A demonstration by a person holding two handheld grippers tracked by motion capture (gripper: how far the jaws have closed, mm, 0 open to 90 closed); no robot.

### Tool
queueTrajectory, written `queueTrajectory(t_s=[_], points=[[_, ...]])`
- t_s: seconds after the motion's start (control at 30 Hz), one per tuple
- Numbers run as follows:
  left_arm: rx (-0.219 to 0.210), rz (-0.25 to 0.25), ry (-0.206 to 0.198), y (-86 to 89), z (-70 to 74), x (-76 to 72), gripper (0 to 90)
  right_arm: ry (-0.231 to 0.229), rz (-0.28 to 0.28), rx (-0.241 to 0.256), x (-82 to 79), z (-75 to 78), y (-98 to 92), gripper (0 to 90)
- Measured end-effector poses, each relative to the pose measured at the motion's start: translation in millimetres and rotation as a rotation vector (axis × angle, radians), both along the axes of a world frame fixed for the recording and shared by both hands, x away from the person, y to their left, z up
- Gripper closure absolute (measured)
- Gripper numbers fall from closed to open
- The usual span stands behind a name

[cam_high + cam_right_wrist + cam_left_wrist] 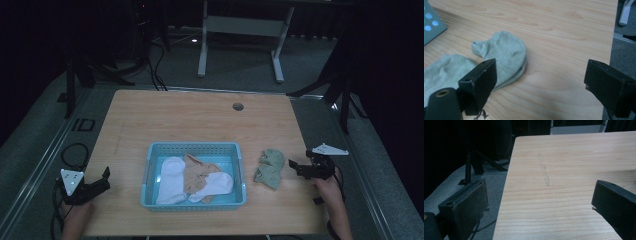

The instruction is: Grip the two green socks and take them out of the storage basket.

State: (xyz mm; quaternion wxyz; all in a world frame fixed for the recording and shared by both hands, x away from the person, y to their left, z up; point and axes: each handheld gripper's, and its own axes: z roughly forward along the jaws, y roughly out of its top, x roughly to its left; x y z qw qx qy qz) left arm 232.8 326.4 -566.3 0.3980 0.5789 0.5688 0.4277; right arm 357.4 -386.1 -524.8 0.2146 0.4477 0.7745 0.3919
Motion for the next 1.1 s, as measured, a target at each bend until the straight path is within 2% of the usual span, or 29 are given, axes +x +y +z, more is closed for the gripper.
queueTrajectory(t_s=[0.07, 0.3, 0.37, 0.47, 0.53, 0.57, 0.63, 0.83, 0.97, 1.1], points=[[0.0, 0.001, 0.0, 0.0, 0.0, 0.0, 0.3, -0.017, -0.03, 0.002, -3.7, -3.3, -1.7, 11.0], [0.0, 0.001, 0.002, 0.1, 0.0, 0.1, 0.4, -0.008, -0.091, 0.012, -15.7, -12.2, -5.8, 11.0], [0.0, 0.0, 0.001, 0.0, 0.0, 0.1, 0.4, -0.004, -0.12, -0.013, -18.1, -15.3, -6.2, 11.0], [0.0, 0.0, 0.001, 0.0, 0.0, -0.1, 0.4, -0.004, -0.167, 0.009, -22.7, -19.4, -8.1, 11.0], [0.0, 0.0, 0.002, 0.0, 0.0, 0.1, 0.4, -0.024, -0.191, 0.001, -25.7, -19.8, -8.0, 11.1], [0.001, -0.001, 0.001, 0.0, 0.0, 0.1, 0.4, -0.035, -0.196, 0.007, -27.0, -19.6, -7.9, 11.1], [0.0, 0.0, 0.001, 0.0, 0.0, -0.1, 0.4, -0.049, -0.207, -0.011, -28.7, -21.2, -7.3, 11.1], [0.001, -0.002, 0.002, 0.0, 0.0, 0.1, 0.4, -0.079, -0.24, 0.006, -39.8, -25.7, -8.9, 11.1], [0.0, -0.001, 0.003, 0.2, 0.0, 0.2, 0.4, -0.081, -0.264, 0.028, -48.2, -28.7, -12.3, 11.2], [-0.001, 0.0, 0.002, 0.1, 0.0, 0.1, 0.4, -0.104, -0.285, 0.018, -56.5, -30.3, -10.8, 11.1]])
